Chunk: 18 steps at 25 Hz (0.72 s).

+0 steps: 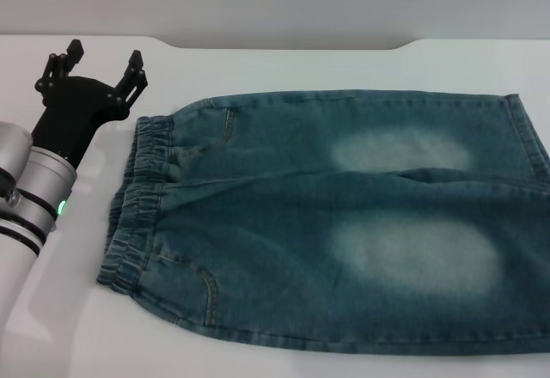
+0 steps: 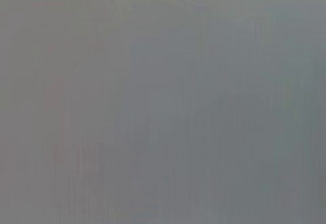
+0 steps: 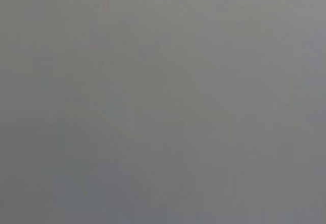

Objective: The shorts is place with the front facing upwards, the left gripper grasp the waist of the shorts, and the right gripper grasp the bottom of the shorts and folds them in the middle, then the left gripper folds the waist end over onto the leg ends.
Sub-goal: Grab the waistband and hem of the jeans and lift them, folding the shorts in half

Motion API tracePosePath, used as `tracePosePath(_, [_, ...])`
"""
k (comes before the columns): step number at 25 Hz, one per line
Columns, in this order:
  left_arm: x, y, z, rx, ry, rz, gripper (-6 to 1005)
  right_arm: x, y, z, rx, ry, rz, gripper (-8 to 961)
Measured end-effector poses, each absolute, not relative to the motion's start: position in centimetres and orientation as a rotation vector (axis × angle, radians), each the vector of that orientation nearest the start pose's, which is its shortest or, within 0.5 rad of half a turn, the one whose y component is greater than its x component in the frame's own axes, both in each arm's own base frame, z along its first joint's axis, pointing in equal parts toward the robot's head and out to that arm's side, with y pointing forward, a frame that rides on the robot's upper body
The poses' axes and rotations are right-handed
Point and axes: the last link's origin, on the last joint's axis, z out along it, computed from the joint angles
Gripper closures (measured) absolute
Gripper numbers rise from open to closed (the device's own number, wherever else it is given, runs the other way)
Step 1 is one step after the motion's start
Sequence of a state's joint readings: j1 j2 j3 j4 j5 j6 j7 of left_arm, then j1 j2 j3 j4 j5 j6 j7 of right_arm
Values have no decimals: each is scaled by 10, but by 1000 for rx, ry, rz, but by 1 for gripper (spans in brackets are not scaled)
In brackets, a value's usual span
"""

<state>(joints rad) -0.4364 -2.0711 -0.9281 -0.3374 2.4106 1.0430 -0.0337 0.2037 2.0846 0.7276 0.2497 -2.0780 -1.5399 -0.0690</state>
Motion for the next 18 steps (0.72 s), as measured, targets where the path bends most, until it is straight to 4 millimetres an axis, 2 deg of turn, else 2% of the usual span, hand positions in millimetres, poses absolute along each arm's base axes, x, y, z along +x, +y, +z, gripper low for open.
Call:
tracePosePath(12, [-292,347,-37,-1710,-490,-706,163,343,233,6,-1294,424,727,254])
tracePosePath(15, [-288,351,-39,-1729,-507,-699,163,339,234,4,-1289,463,756,254])
tracePosePath(18, [-279,360,-40,-1762,-513,-697,162,336,239,12,-1282,496,790,255])
